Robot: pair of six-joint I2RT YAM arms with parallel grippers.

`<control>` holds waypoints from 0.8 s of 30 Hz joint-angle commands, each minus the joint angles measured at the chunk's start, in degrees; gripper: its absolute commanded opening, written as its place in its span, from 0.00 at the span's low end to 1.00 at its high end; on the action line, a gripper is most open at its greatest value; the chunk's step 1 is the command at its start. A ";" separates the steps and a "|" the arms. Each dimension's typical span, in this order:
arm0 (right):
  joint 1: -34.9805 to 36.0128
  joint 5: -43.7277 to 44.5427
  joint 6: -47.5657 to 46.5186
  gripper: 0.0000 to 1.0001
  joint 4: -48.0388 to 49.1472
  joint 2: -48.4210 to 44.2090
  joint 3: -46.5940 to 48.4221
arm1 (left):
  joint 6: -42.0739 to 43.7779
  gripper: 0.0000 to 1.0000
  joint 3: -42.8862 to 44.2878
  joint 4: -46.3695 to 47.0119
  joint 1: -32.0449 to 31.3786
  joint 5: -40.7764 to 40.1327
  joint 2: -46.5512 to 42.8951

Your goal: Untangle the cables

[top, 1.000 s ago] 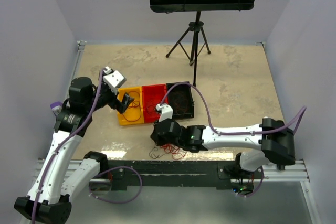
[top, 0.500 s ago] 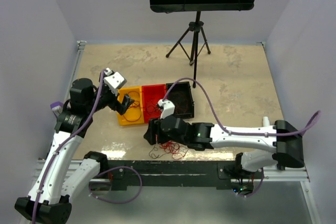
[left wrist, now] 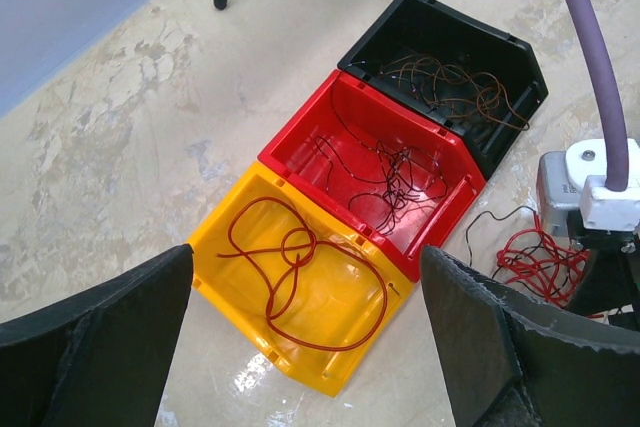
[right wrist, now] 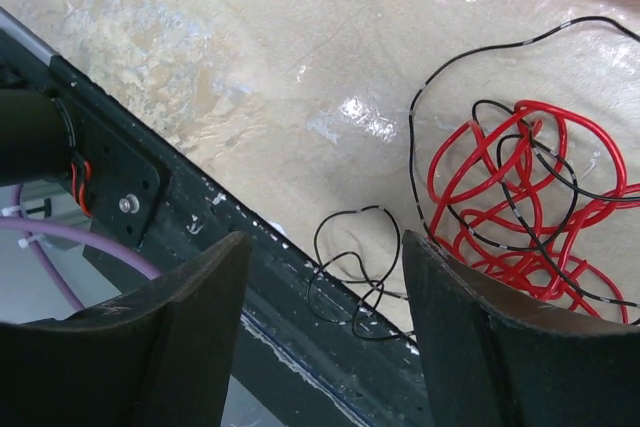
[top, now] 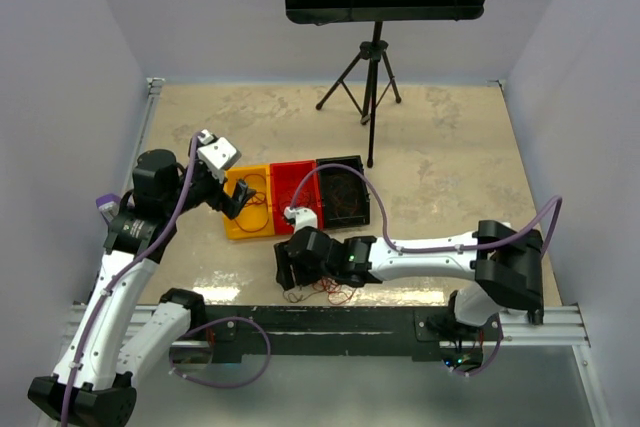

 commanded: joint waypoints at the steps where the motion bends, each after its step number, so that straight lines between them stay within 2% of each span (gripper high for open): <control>1: -0.20 2.55 -1.33 0.66 -1.22 -1.94 4.22 | 0.18 1.00 -0.90 2.33 0.25 -0.09 -0.76; 8: -0.64 3.34 -1.86 0.65 -2.27 -9.68 3.79 | -0.34 1.00 -0.99 3.12 0.25 -0.27 -0.15; 20: -0.56 5.54 -0.37 0.57 -9.92 -5.12 4.05 | 0.01 1.00 -0.90 3.39 0.25 -0.53 -0.06; 24: -0.47 5.98 0.25 0.65 -10.45 -4.59 4.05 | 0.01 1.00 -1.07 3.65 0.25 -0.53 -0.15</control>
